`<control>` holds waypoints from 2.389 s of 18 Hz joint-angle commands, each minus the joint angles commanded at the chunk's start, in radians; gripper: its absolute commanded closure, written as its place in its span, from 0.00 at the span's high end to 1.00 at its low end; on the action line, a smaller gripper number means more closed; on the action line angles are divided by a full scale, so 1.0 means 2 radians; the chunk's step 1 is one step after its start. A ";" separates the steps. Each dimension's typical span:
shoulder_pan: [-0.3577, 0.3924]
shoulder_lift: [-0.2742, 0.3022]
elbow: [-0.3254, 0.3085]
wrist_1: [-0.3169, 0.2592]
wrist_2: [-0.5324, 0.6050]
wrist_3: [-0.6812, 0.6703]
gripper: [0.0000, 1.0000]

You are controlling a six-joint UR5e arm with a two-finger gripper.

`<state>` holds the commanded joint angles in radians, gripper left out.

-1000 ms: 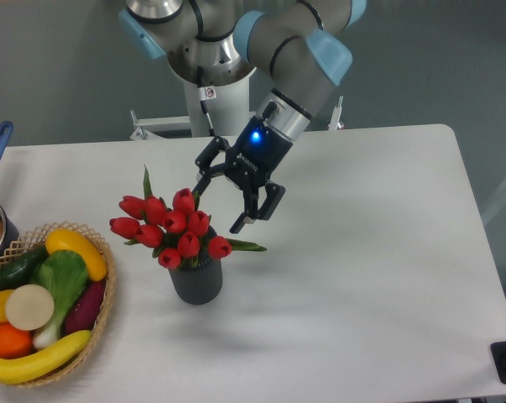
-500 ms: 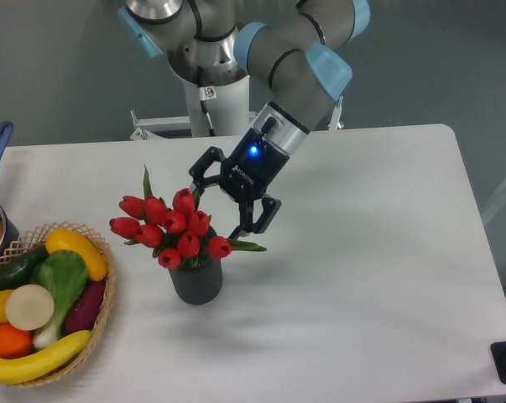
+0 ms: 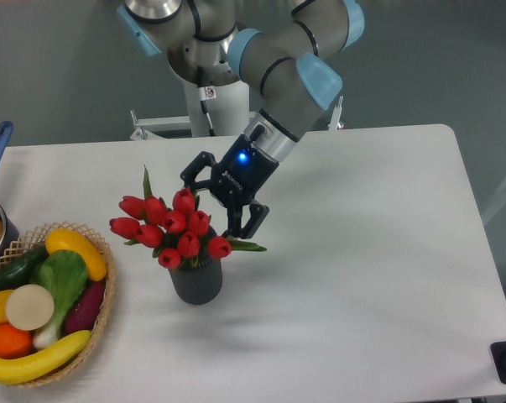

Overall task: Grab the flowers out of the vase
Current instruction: 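Lower the gripper around the tulip stems above the vase rim, then close the gripper on the tulip stems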

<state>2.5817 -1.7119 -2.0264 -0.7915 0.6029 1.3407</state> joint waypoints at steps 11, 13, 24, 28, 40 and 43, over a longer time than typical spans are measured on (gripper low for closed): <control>-0.012 -0.011 0.004 0.002 -0.003 -0.002 1.00; -0.012 -0.017 0.008 0.003 -0.005 -0.002 1.00; -0.016 -0.024 0.013 0.008 -0.005 -0.008 0.81; -0.017 -0.024 0.015 0.008 -0.007 -0.008 0.64; -0.012 -0.019 0.016 0.008 -0.013 -0.018 0.36; -0.008 -0.015 0.018 0.008 -0.036 -0.028 0.36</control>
<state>2.5648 -1.7426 -1.9911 -0.7747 0.5309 1.2856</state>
